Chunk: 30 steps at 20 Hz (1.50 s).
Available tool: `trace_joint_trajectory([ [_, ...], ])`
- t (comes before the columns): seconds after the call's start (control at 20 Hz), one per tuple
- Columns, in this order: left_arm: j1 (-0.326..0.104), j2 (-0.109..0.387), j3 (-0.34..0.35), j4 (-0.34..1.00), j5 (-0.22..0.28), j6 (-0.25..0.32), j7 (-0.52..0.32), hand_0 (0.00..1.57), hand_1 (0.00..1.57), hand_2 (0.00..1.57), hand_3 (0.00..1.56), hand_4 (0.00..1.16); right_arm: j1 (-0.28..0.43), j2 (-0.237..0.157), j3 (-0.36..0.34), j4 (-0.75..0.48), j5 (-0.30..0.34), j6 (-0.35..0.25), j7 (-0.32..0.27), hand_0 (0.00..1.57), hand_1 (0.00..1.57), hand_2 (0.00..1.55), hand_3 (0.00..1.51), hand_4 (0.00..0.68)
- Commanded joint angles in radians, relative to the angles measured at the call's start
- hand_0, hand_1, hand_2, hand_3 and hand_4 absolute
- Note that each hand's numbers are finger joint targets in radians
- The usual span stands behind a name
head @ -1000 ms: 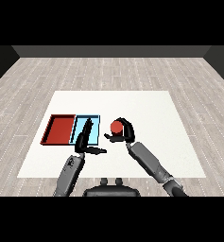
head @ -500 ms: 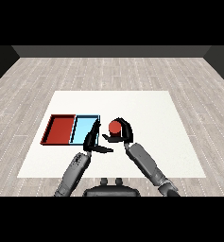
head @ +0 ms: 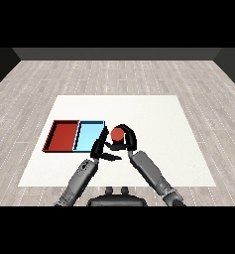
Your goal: Pick the red can and put it in the red box
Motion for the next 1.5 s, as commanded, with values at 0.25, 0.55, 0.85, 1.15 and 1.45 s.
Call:
trace_joint_trajectory([
  [0.25, -0.003, -0.002, -0.038, 0.078, 0.076, -0.026, -0.033, 0.0, 0.0, 0.0, 0.0, 0.0, -0.037, 0.005, 0.008, 0.016, -0.026, 0.011, 0.01, 1.45, 1.45, 1.44, 1.38, 0.626],
  [0.55, -0.158, -0.002, -0.041, 0.145, 0.146, 0.007, -0.034, 0.0, 0.0, 0.0, 0.0, 0.0, -0.072, 0.005, 0.111, 0.003, -0.104, -0.085, -0.014, 1.48, 1.48, 1.44, 1.37, 0.62],
  [0.85, -0.095, -0.002, -0.103, 0.127, 0.141, 0.047, -0.093, 0.0, 0.0, 0.0, 0.0, 0.0, -0.057, 0.005, 0.121, 0.0, -0.08, -0.092, 0.016, 1.49, 1.49, 1.45, 1.37, 0.617],
  [1.15, -0.062, -0.002, -0.12, 0.057, 0.077, 0.09, -0.05, 0.0, 0.0, 0.0, 0.0, 0.29, -0.038, 0.005, 0.159, 0.035, -0.117, -0.072, -0.063, 1.49, 1.49, 1.46, 1.37, 0.642],
  [1.45, -0.131, -0.002, -0.085, 0.132, 0.161, 0.289, -0.003, 1.57, 1.57, 1.56, 1.49, 0.99, -0.119, 0.005, 0.175, 0.021, -0.126, -0.121, 0.026, 1.48, 1.48, 1.45, 1.37, 0.632],
])
